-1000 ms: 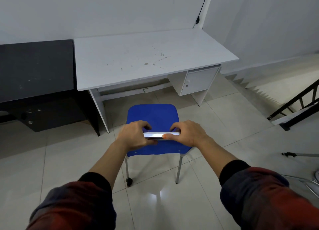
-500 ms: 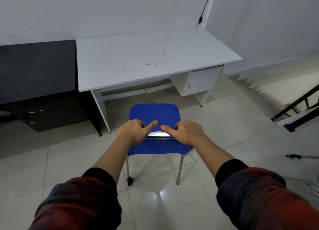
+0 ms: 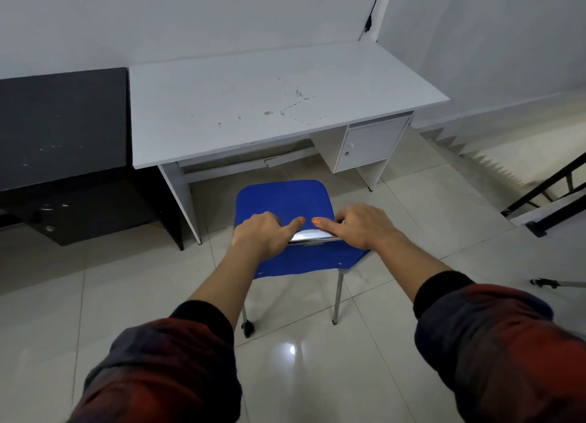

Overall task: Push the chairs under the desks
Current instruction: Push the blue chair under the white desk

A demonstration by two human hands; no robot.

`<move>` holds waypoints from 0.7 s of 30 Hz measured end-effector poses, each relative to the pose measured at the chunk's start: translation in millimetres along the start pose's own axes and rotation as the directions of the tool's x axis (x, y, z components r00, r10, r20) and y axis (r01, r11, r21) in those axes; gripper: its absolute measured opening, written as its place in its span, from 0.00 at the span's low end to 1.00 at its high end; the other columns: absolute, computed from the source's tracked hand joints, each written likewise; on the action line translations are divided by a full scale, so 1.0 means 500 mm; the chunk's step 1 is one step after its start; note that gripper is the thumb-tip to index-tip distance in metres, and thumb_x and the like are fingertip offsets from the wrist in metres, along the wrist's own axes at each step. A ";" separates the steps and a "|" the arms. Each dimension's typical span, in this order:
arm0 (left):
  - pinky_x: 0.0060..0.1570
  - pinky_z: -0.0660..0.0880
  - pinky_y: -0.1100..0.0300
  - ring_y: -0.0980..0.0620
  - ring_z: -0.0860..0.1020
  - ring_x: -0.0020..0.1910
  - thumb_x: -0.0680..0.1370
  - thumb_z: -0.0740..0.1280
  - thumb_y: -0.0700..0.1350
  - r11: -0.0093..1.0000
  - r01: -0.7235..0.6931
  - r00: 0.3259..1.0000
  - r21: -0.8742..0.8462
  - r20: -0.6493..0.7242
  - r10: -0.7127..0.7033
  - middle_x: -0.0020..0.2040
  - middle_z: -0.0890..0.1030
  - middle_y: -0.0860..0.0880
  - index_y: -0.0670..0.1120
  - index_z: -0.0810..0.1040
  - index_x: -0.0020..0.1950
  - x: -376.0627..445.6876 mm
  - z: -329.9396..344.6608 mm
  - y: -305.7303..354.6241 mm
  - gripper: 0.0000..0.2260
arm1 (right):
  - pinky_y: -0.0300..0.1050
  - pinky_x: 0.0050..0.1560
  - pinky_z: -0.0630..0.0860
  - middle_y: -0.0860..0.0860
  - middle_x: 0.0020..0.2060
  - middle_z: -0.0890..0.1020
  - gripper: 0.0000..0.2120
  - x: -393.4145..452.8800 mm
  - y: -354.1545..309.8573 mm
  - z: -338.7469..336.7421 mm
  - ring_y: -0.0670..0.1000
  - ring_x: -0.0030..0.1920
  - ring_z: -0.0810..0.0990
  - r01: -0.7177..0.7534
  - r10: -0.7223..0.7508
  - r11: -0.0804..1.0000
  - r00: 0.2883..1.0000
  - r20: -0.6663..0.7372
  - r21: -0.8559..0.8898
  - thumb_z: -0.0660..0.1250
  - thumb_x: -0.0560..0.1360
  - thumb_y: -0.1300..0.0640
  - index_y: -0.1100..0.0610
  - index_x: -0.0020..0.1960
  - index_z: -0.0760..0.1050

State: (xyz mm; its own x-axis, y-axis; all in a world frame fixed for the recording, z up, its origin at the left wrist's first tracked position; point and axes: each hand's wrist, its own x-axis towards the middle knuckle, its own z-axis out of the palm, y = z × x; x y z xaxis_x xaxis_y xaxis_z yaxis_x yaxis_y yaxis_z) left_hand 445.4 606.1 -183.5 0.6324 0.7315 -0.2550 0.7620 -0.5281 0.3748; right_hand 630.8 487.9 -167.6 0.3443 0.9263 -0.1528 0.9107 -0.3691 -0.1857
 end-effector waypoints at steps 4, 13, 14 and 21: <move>0.33 0.68 0.59 0.52 0.75 0.35 0.79 0.57 0.66 0.994 -0.065 0.998 -0.085 -0.007 0.064 0.38 0.81 0.47 0.45 0.82 0.44 0.009 -0.012 -0.022 0.27 | 0.44 0.35 0.72 0.53 0.31 0.82 0.36 0.007 -0.015 0.008 0.54 0.34 0.79 -0.079 0.078 0.997 0.994 -0.082 -0.007 0.55 0.76 0.28 0.58 0.39 0.84; 0.33 0.70 0.58 0.52 0.76 0.35 0.80 0.59 0.63 0.991 -0.049 0.996 -0.124 -0.074 0.040 0.35 0.79 0.50 0.46 0.81 0.41 0.067 -0.039 -0.032 0.22 | 0.45 0.33 0.68 0.51 0.27 0.75 0.35 0.077 -0.010 -0.007 0.52 0.30 0.74 -0.057 0.056 0.998 0.996 -0.075 -0.009 0.54 0.76 0.27 0.57 0.32 0.76; 0.33 0.70 0.58 0.52 0.76 0.35 0.80 0.60 0.62 0.992 -0.041 0.996 -0.121 -0.079 0.032 0.35 0.79 0.51 0.47 0.80 0.42 0.070 -0.034 -0.024 0.22 | 0.45 0.33 0.69 0.52 0.28 0.77 0.36 0.082 0.000 -0.009 0.52 0.31 0.76 -0.051 0.051 0.999 0.997 -0.065 -0.005 0.54 0.75 0.27 0.58 0.34 0.79; 0.34 0.68 0.58 0.54 0.75 0.35 0.80 0.59 0.61 0.989 0.014 0.995 -0.149 -0.094 -0.028 0.34 0.77 0.52 0.49 0.78 0.40 0.115 -0.022 0.041 0.20 | 0.44 0.32 0.68 0.51 0.27 0.75 0.36 0.140 0.081 -0.036 0.52 0.31 0.75 0.005 -0.005 1.000 0.999 -0.044 -0.001 0.55 0.75 0.27 0.58 0.34 0.80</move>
State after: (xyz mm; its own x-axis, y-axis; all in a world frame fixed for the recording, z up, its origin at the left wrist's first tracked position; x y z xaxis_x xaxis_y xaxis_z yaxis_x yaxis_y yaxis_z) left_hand 495.7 642.2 -180.6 0.5949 0.7833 -0.1806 0.7414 -0.4477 0.4999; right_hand 695.9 538.9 -168.3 0.3494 0.9305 -0.1096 0.9126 -0.3645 -0.1851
